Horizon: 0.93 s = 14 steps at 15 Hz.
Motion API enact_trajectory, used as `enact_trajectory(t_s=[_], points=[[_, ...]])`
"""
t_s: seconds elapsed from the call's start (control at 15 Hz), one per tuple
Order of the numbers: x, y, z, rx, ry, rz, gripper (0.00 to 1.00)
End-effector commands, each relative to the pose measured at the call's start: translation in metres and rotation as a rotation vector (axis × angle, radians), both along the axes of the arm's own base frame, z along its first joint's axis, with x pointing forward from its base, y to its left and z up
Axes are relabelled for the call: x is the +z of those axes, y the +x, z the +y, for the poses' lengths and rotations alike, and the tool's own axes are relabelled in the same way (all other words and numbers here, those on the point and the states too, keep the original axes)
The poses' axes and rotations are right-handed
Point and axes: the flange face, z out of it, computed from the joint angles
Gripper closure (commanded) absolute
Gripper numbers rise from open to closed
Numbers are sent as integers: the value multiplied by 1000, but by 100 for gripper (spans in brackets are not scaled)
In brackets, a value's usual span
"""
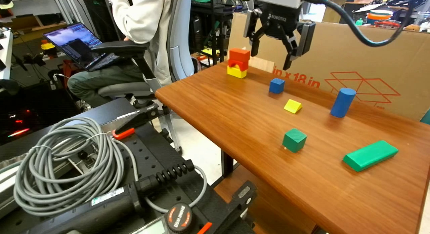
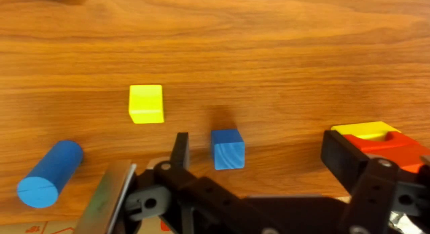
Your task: Put the two orange blocks on the yellow block on the right and then put a blue block on the orange block
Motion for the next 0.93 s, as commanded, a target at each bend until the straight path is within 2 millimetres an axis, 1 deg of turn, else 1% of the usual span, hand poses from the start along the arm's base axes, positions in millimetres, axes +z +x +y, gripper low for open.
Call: enact_trajectory(t_s=[0.0,0.13,0.47,0.67,0.87], points=[[4,-12,-23,44,-40,-24,0],[0,-10,-26,55,-55,-32,0],[-18,0,-17,73,-79,-33,0],[-29,5,-16,69,-92,-35,0],[-38,16,-18,44,-92,-20,0]])
